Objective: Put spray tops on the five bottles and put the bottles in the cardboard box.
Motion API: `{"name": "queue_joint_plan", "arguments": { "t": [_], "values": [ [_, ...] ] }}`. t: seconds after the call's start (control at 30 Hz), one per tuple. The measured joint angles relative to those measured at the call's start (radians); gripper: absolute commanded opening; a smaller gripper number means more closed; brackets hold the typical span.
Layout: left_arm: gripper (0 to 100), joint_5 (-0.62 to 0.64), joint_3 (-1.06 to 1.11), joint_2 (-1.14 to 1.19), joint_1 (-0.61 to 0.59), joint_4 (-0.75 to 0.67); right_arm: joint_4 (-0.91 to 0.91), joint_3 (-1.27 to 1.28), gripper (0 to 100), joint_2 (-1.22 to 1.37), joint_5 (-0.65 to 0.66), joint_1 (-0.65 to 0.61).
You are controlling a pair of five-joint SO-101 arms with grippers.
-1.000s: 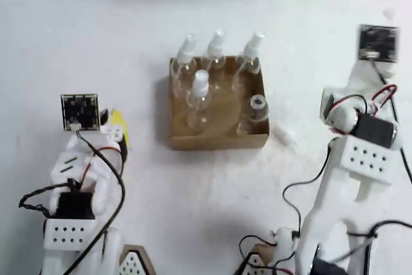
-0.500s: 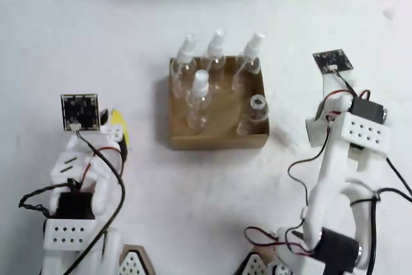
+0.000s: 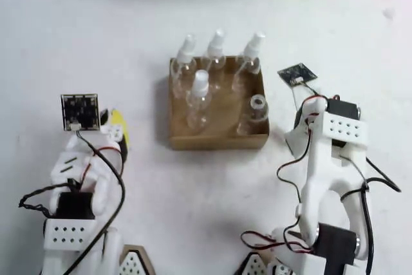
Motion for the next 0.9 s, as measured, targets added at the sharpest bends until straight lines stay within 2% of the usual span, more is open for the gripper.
{"name": "queue_joint_plan", "arguments": {
  "t": [0.5, 0.7, 0.9],
  "values": [
    [7, 0.000, 0.000, 0.000, 0.000, 0.000, -0.014, 0.002, 20.1, 0.003, 0.009, 0.000],
    [7, 0.000, 0.000, 0.000, 0.000, 0.000, -0.094, 0.063, 20.1, 0.003, 0.015, -0.002],
    [7, 0.000, 0.000, 0.000, 0.000, 0.000, -0.173, 0.081, 20.1, 0.005, 0.080, -0.083]
  ]
}}
